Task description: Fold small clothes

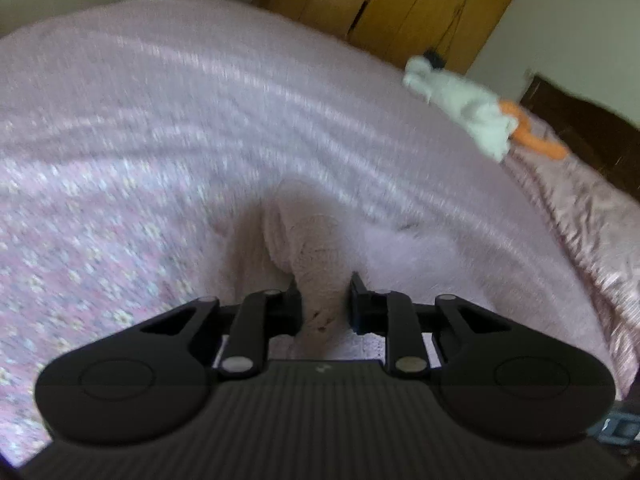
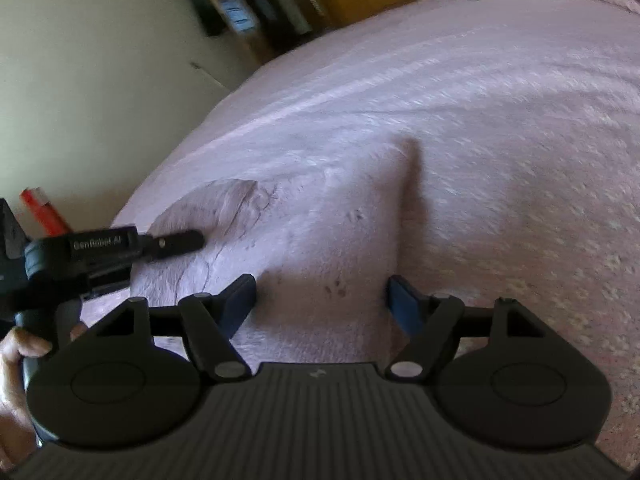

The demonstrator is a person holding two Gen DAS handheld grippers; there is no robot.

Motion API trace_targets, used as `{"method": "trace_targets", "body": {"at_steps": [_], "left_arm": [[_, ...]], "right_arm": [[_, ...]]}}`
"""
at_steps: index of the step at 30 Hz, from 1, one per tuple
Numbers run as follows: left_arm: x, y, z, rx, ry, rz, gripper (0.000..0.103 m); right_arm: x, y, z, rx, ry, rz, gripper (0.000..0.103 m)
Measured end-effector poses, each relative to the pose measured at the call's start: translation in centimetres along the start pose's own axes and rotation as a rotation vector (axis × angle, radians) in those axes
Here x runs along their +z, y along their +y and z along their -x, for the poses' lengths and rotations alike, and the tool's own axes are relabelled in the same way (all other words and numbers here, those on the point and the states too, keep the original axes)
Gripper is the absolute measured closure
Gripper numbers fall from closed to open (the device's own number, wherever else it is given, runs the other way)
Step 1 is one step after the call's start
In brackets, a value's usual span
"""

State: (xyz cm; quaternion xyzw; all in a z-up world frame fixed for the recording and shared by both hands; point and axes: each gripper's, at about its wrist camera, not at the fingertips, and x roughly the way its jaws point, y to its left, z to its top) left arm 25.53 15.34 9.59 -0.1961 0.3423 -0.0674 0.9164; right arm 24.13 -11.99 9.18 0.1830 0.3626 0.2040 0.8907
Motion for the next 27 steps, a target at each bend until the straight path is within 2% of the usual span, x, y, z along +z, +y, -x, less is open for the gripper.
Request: {"method": "trace_targets", "body": {"at_steps": [3, 5, 7, 9, 12, 16, 20, 21, 22, 23, 27], "left_arm": [[0.4, 0.8, 0.8, 0.074, -0.020, -0.015, 0.079], [0.1, 1.6, 0.1, 0.123, 0.037, -0.034, 0.078], [-0.4, 2.3, -0.6, 0.135, 0.083, -0.038, 0.071], [-0.8, 2.7, -0.2, 0.130, 0.071, -0.012, 0.068], [-0.8, 3.1, 0.6, 0.102, 0.084, 0.031, 0.058], [-1.4, 3.7, 1.8, 0.015, 0.108, 0.079, 0.053], [-2.3, 4.8, 3.2, -0.010, 0.147, 0.156, 0.045], [-2.6, 4.8, 3.4, -0.002, 0.170, 0.158, 0.035], [-2.9, 4.8, 3.2, 0.049, 0.212, 0.154, 0.022], [-3.1, 5.0, 3.0, 0.092, 0.230, 0.159, 0.019], [-4.0, 5.3, 3.2, 0.063, 0.190, 0.207, 0.018]], "right_arm": [[-0.4, 2.1, 0.3, 0.027, -0.007, 0.108, 0.024], [-0.8, 2.8, -0.1, 0.032, 0.002, 0.145, 0.024], [-1.4, 3.1, -0.3, 0.001, 0.007, 0.185, 0.023], [-1.6, 2.7, -0.6, -0.010, 0.023, 0.186, 0.023], [-1.6, 2.0, -0.1, 0.001, 0.045, 0.147, 0.023], [-1.6, 0.6, 0.1, 0.028, 0.079, 0.085, 0.020], [-0.4, -1.6, 0.3, 0.079, 0.119, -0.059, 0.015], [-0.2, -2.0, 0.2, 0.089, 0.131, -0.087, 0.014], [0.0, -2.5, 0.0, 0.106, 0.148, -0.112, 0.014], [0.1, -2.8, -0.3, 0.121, 0.164, -0.129, 0.013], [-0.4, -3.7, -2.1, 0.179, 0.225, -0.192, 0.009]]}}
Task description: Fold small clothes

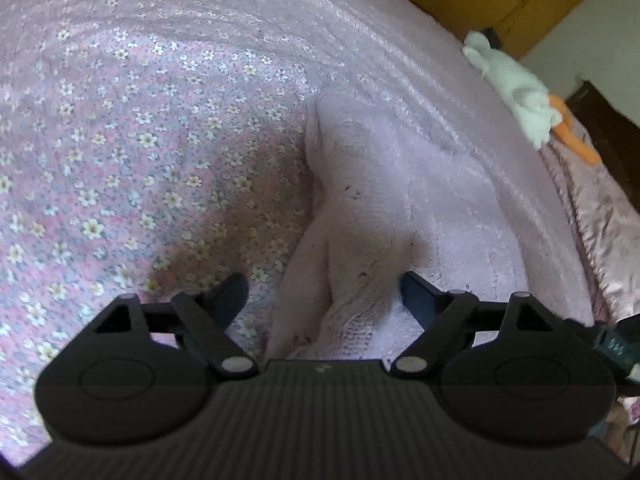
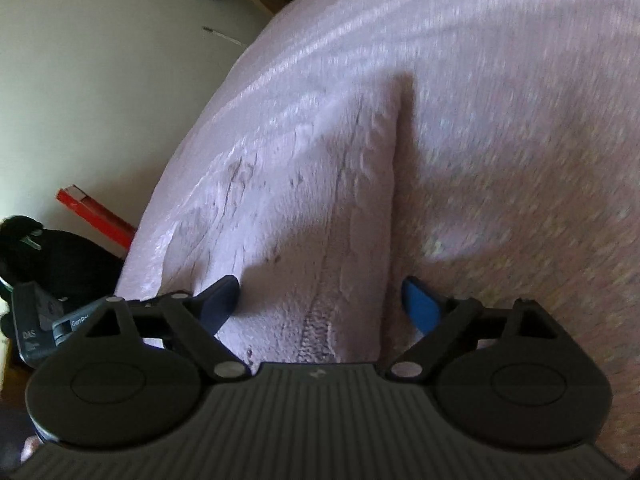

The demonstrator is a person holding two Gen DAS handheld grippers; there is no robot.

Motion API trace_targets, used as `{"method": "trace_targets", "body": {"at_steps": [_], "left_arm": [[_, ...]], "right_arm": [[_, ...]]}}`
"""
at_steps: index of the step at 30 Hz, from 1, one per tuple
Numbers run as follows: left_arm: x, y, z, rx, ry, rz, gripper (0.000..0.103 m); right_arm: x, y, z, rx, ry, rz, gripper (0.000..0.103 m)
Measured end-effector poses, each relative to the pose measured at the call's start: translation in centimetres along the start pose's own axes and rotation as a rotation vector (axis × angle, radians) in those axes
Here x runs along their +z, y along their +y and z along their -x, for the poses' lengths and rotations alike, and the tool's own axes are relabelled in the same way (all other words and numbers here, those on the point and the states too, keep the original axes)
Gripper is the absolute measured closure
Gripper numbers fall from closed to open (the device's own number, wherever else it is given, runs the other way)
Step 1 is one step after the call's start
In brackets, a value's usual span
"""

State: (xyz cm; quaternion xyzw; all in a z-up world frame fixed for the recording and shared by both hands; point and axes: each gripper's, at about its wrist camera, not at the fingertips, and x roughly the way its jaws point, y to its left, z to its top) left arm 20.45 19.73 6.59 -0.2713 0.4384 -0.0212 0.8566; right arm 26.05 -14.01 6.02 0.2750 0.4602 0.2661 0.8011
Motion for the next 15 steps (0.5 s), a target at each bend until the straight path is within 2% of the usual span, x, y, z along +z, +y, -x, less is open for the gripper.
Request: {"method": "trace_targets", "body": {"at_steps": [3, 6, 7, 8, 9, 10, 12, 15], "left_arm": [[-0.3, -0.3, -0.5, -0.069, -0.007, 0.040, 0.018], [-0.5, -0.7, -1.8, -0.185, 0.018, 0.082, 0.020], [-0.6, -0.9, -2.1, -0.182, 0.017, 0.090, 0.035], [-0.6, -1.2, -2.2, -0.171, 0.023, 0.092, 0.045], [-0.7, -1.3, -2.2, -0.169, 0.031, 0.102, 0.052], [-0.7, -1.3, -2.0, -0.176, 0.029, 0.121, 0.058], [-0.6, -1.7, -1.3, -0.213, 0.030, 0.134, 0.060], [-1.1, -2.8, -0.2, -0.243, 0.068, 0.125, 0.061]], "right_arm": [[-0.3, -0.2, -0.6, 0.054, -0.024, -0.022, 0.005], [0.1, -0.3, -1.5, 0.091, -0.036, -0.104, 0.001], [0.3, -0.2, -1.6, 0.093, -0.033, -0.119, 0.006], [0.6, -0.1, -1.7, 0.090, -0.028, -0.126, 0.015], [0.8, 0.2, -1.6, 0.063, -0.024, -0.126, 0.040], [1.1, 0.4, -1.2, 0.048, -0.021, -0.118, 0.046], [1.4, 1.1, 0.2, 0.065, -0.030, -0.087, 0.051], [1.4, 2.5, 3.2, 0.059, -0.046, -0.030, 0.051]]}}
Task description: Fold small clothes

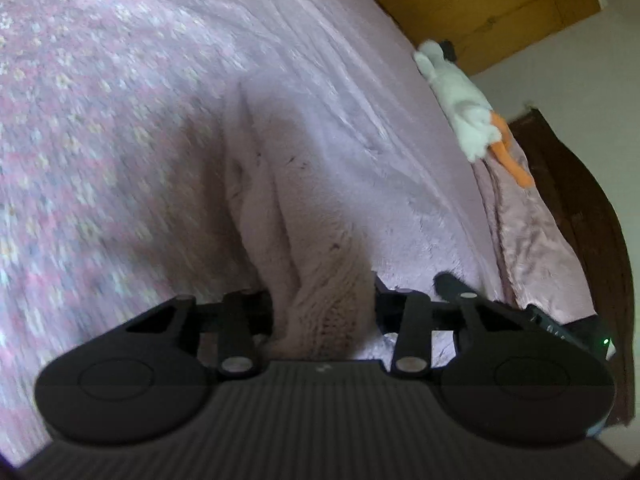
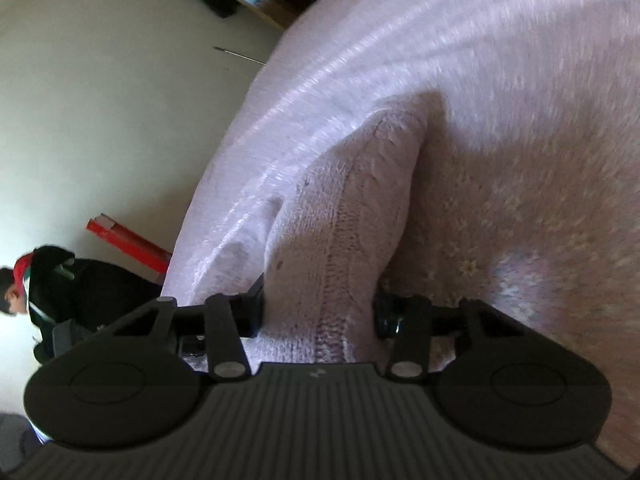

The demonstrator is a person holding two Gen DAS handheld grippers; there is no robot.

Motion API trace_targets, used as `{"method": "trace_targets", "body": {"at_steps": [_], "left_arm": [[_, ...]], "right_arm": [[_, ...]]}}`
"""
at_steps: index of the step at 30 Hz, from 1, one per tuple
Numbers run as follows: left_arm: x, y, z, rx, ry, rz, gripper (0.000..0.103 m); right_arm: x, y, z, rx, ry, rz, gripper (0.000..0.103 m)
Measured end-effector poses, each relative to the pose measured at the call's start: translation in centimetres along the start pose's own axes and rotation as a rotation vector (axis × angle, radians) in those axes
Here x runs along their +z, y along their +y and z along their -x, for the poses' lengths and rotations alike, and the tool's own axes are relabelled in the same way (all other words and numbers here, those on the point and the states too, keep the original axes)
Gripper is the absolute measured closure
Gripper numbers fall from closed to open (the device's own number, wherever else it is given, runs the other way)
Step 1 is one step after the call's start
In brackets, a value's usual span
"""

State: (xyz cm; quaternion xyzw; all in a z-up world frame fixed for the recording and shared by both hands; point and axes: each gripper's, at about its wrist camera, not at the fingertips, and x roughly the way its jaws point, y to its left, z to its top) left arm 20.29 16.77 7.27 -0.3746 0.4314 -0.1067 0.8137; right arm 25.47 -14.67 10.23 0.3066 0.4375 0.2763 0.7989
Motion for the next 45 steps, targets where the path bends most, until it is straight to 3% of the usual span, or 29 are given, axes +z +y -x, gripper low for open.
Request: {"method": "trace_targets", "body": {"at_steps": [6, 12, 17, 21, 26, 28, 33, 39, 45], "left_arm": [[-4.2, -3.8, 0.2, -0.015, 0.076, -0.080, 0.061], [-9.4, -5.2, -0.2, -0.023, 0.150, -0.126, 0.061], [-12.1, -5.4, -0.7, 0.104, 0.143, -0.248, 0.053], [-12.4, -5.7, 0.4, 0.164, 0.095, -0.290, 0.043], [-13.8, -6.7, 3.5, 0.257, 0.023, -0.342, 0.040], [-14.7, -7.3, 4.7, 0.313, -0.014, -0.373, 0.033], [-17.2, -7.8, 6.3, 0.382, -0.056, -0.406, 0.030], [-20.9, -7.3, 4.4, 0.513, -0.019, -0.437, 0.026], [-23.3, -7.3, 2.2, 0.607, -0.038, -0.491, 0.026]], "right_arm": [[-1.9, 1.8, 6.6, -0.089, 0.011, 0.088, 0.051], [-5.2, -0.2, 11.5, -0.151, 0.028, 0.091, 0.050], [-8.6, -3.4, 11.5, -0.240, 0.041, 0.083, 0.047], [-10.2, -4.6, 11.7, -0.225, 0.000, 0.063, 0.039], [-11.1, -2.8, 12.5, -0.265, -0.054, 0.138, 0.032], [-12.1, -2.0, 13.7, -0.288, -0.076, 0.199, 0.023], [-15.6, -0.3, 16.0, -0.350, -0.093, 0.300, 0.010], [-19.3, -0.7, 15.7, -0.456, -0.078, 0.359, 0.001], [-21.5, -1.6, 13.9, -0.560, -0.058, 0.392, 0.000]]}}
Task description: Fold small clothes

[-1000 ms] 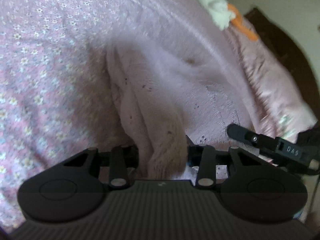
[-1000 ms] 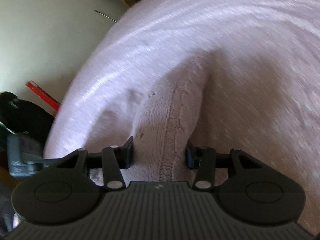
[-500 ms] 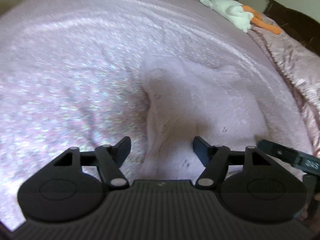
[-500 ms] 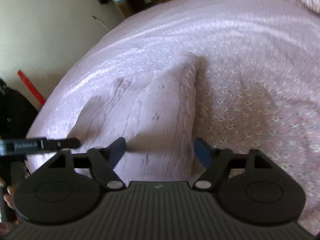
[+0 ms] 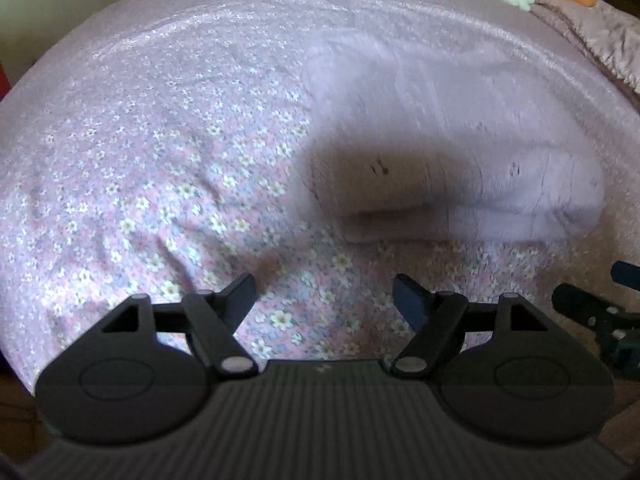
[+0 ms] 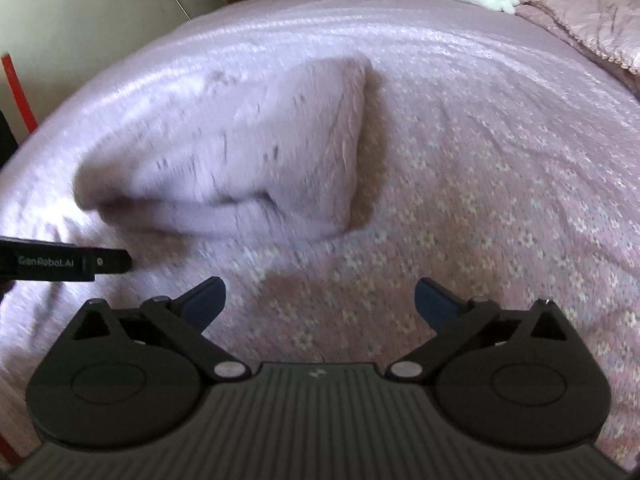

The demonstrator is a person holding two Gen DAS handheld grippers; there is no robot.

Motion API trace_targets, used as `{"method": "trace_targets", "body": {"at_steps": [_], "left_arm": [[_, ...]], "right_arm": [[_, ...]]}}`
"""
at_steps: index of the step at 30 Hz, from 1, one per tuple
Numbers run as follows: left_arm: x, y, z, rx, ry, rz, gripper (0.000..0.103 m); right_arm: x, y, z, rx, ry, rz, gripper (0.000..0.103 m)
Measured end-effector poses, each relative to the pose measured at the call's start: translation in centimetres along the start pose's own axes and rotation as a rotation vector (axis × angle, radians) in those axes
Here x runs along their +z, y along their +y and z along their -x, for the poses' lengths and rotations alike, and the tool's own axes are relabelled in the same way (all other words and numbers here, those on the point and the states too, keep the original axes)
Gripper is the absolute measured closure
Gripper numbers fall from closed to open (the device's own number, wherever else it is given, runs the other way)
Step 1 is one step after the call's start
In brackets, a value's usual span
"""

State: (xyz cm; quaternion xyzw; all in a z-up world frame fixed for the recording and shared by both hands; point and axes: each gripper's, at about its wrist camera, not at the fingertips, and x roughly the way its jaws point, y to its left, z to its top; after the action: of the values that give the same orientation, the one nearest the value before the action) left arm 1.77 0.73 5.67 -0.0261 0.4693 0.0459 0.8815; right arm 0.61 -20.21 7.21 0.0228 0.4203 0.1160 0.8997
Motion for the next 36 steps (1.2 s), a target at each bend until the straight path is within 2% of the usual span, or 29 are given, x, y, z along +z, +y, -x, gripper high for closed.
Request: {"method": "trace_targets", "body": {"at_steps": [4, 9, 12, 15, 36], "left_arm": [[-0.5, -1.0, -0.8, 0.047, 0.002, -0.027, 0.026], [-0.7, -1.3, -1.1, 0.076, -0.012, -0.027, 0.024], [-0.8, -1.0, -1.5, 0.100, -0.004, -0.003, 0.011], [-0.8, -0.5, -1.7, 0.094, -0.006, 0.012, 0.007], [-1.1, -1.0, -1.8, 0.099, -0.017, -0.019, 0.005]], "right_arm": [[-1.0, 0.3, -1.5, -0.052, 0.028, 0.002, 0.000], [-1.8, 1.0, -2.2, -0.104, -0.006, 0.026, 0.000], [-2.0, 1.2, -2.2, -0.113, -0.012, 0.033, 0.000], [-2.2, 1.2, -2.2, -0.113, -0.021, 0.036, 0.000], [-2.1, 1.1, -2.3, -0.116, -0.028, 0.034, 0.000]]}}
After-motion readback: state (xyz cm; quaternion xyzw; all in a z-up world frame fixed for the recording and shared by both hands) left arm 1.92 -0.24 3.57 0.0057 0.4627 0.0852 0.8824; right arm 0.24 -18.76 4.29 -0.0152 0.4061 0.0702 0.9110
